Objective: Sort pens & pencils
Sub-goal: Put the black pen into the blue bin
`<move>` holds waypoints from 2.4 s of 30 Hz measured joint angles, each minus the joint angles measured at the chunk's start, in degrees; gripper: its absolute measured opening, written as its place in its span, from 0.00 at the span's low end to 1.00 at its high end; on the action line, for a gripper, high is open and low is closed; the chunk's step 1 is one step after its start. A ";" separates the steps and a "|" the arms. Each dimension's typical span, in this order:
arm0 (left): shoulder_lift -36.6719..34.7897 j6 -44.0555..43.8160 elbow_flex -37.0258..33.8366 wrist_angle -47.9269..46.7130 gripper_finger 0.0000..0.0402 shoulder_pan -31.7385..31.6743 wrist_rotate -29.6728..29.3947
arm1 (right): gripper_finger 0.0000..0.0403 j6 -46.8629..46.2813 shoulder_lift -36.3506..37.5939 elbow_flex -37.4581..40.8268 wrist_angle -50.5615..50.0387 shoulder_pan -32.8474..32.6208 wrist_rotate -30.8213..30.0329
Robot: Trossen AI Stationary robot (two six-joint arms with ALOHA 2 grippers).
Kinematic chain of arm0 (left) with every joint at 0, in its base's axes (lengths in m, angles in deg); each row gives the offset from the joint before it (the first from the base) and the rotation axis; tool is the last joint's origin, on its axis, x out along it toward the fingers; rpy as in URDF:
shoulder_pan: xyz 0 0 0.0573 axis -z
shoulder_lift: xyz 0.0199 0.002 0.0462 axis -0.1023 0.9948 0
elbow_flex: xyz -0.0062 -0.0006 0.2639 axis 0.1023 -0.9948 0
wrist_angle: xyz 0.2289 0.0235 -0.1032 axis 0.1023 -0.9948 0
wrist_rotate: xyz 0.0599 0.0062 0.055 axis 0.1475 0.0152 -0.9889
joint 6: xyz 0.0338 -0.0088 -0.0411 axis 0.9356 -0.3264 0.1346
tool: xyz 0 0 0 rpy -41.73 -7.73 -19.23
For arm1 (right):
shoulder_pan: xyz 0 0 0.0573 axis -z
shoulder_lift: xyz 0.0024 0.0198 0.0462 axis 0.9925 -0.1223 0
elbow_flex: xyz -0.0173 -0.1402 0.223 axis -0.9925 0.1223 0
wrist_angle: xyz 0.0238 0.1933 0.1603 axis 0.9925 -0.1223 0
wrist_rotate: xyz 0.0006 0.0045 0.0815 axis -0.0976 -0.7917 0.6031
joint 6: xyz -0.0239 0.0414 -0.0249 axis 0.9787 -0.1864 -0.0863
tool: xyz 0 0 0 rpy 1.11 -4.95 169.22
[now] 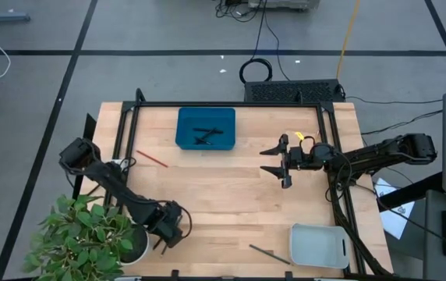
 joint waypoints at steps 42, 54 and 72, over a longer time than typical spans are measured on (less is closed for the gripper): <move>3.40 4.44 -0.20 0.68 0.04 -4.03 1.03 | 0.56 0.00 0.00 0.00 -0.42 0.01 -0.02; -6.85 18.54 -0.09 0.59 0.04 -9.92 -16.07 | 0.56 0.02 0.00 0.00 -0.44 0.02 -0.02; -9.55 76.28 -0.02 45.72 0.04 -33.62 -20.05 | 0.56 0.01 0.00 0.00 -0.99 0.01 -0.02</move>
